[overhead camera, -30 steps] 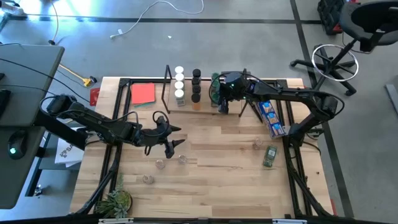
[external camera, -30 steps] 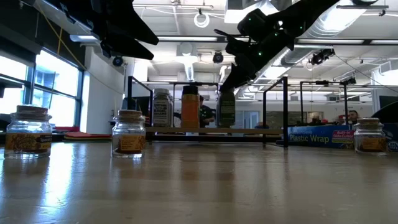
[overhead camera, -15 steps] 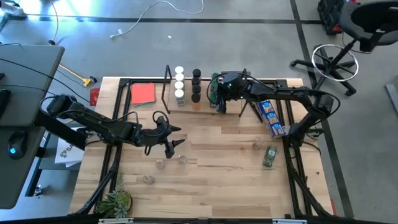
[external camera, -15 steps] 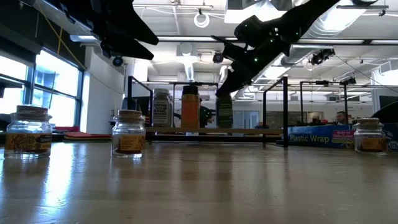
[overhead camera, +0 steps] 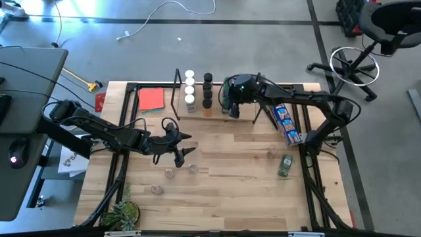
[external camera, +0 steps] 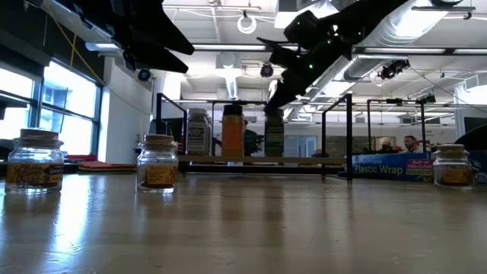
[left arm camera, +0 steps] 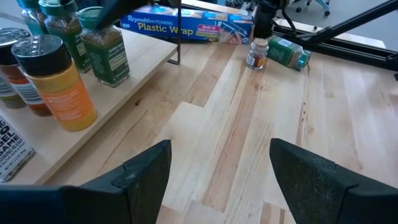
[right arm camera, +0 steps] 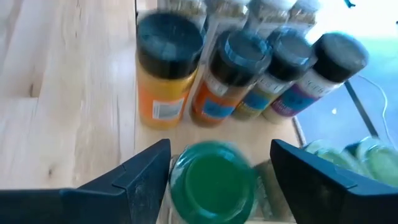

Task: Shelf spices
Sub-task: Put the green seasoning bottle on the shelf aligned with the other green seasoning bottles

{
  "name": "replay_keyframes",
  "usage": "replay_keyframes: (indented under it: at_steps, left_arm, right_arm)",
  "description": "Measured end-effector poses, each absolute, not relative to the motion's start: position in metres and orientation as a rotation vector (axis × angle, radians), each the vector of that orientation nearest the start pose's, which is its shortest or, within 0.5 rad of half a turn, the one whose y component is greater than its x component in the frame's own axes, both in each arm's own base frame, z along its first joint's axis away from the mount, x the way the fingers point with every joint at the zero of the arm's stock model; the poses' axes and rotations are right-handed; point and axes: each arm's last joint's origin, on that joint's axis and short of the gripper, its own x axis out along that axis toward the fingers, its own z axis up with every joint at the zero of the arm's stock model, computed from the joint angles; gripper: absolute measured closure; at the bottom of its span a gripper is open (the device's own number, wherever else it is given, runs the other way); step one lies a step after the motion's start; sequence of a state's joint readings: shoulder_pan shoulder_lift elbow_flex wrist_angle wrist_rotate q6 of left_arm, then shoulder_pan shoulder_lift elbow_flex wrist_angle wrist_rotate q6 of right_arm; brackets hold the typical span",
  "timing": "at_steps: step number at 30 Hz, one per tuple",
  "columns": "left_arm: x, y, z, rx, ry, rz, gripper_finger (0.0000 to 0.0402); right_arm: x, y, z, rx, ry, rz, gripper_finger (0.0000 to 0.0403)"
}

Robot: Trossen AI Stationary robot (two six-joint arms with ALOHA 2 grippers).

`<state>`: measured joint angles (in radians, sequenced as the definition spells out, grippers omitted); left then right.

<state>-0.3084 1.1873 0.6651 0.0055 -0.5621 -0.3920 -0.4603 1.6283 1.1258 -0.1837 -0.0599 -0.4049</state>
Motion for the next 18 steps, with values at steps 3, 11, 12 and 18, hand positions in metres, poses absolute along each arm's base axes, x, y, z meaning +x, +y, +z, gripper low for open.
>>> replay_keyframes:
  at_steps: [3,11,12,18]
  left_arm:
    - [0.237,-0.059,0.233,-0.165,0.412,0.333,0.0133]
    - [0.237,-0.059,0.233,-0.165,0.413,0.333,0.0133]
    - [0.237,-0.059,0.232,-0.165,0.414,0.333,0.0133]
    - [0.237,-0.059,0.232,-0.164,0.415,0.332,0.0133]
  right_arm:
    - [0.321,-0.156,0.255,-0.206,0.734,-0.242,0.0132]
    - [0.333,-0.122,0.288,-0.242,0.771,-0.190,0.0134]
    - [0.335,-0.112,0.286,-0.250,0.775,-0.160,0.0136]
    - [0.334,-0.077,0.241,-0.252,0.815,-0.098,0.0173]
